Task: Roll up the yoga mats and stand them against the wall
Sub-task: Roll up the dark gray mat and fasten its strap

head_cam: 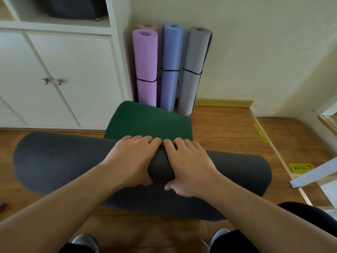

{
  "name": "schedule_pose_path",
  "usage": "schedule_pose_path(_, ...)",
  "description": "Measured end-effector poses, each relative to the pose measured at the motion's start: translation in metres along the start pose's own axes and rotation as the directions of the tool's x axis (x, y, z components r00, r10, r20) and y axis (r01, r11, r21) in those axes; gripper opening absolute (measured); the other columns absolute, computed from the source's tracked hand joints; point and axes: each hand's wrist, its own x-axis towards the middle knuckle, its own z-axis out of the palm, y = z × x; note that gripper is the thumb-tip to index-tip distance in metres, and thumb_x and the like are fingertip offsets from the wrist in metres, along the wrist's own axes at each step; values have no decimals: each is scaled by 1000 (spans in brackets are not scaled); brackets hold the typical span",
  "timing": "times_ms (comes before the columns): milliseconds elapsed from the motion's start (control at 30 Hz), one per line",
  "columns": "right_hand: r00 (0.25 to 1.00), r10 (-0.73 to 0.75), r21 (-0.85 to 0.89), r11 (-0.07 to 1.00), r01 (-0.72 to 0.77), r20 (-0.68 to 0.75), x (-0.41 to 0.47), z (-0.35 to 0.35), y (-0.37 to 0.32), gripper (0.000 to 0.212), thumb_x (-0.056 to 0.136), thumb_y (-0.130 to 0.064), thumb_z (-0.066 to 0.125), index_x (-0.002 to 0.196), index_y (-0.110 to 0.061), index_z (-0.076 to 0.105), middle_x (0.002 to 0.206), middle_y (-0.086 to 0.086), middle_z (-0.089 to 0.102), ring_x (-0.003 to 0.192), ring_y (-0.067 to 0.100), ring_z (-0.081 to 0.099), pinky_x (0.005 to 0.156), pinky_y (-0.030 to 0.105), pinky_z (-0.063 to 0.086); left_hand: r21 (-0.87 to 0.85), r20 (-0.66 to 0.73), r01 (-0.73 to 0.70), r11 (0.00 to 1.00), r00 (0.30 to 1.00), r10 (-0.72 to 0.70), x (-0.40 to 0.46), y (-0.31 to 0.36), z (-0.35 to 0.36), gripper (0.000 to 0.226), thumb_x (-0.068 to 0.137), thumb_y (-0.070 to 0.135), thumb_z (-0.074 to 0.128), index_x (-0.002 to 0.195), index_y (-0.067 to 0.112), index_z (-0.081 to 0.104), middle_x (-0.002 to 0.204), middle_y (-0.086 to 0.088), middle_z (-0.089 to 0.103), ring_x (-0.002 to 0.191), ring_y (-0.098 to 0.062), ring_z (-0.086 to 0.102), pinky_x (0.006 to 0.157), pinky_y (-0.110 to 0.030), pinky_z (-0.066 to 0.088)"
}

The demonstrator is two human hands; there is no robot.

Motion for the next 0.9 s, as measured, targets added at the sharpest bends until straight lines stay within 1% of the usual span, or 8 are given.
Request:
schedule_pose_path(100,1000,-6,55,998,6,-10,4,-3,5,96,68,-64,89,140,-23,40,126,1,58,114,25,59,97,44,53,-23,34,10,1000,999,-10,-1,-2,2,95,63,69,78,142,34,38,131,12,55,120,-16,55,106,-36,44)
schedule_pose_path(233,1000,-18,91,996,19,-10,7,-12,14,87,67,-64,88,133,-25,47,116,-3,64,104,21,62,86,39,55,119,46,21,993,999,-26,-1,1,4,116,59,71,84,151,24,30,139,1,47,127,-24,51,110,-41,44)
schedule_pose_path(333,999,-39,68,997,39,-5,8,-12,14,92,67,-63,88,139,-25,43,121,-3,61,110,22,61,95,40,53,78,43,44,996,998,-47,2,5,2,98,63,65,86,138,25,37,128,5,53,115,-20,57,100,-38,49)
schedule_pose_path(400,999,-50,3,999,50,-7,6,-10,8,111,68,-61,89,153,-21,29,137,4,53,127,28,52,113,44,44,9,60,71,997,996,-72,3,3,-2,88,63,63,85,128,26,39,119,8,58,104,-18,62,92,-38,53)
schedule_pose_path(467,999,-47,-71,996,48,16,4,-9,0,126,67,-63,90,159,-17,17,147,9,42,137,32,42,122,49,34,-75,122,125,989,986,-115,3,-1,-7,87,60,68,85,123,30,39,110,11,59,96,-16,63,85,-38,57)
schedule_pose_path(667,996,-94,-56,994,94,2,4,-5,1,97,69,-63,87,140,-20,39,129,2,55,117,26,55,103,45,48,-141,268,145,979,958,-104,0,-1,-10,88,58,75,83,123,36,38,107,15,57,96,-12,60,85,-37,56)
schedule_pose_path(833,999,-54,-10,998,54,4,6,-9,8,96,67,-68,85,139,-21,44,124,1,61,113,25,60,97,44,52,23,187,94,995,978,-96,-6,-1,1,116,58,75,85,148,28,29,134,5,49,121,-20,53,103,-39,49)
schedule_pose_path(900,999,-29,15,999,28,26,6,-10,11,95,64,-70,85,137,-23,44,121,-1,62,112,23,61,96,43,53,51,153,71,996,985,-78,-4,5,5,111,62,71,85,147,26,29,133,4,52,119,-21,56,102,-40,50)
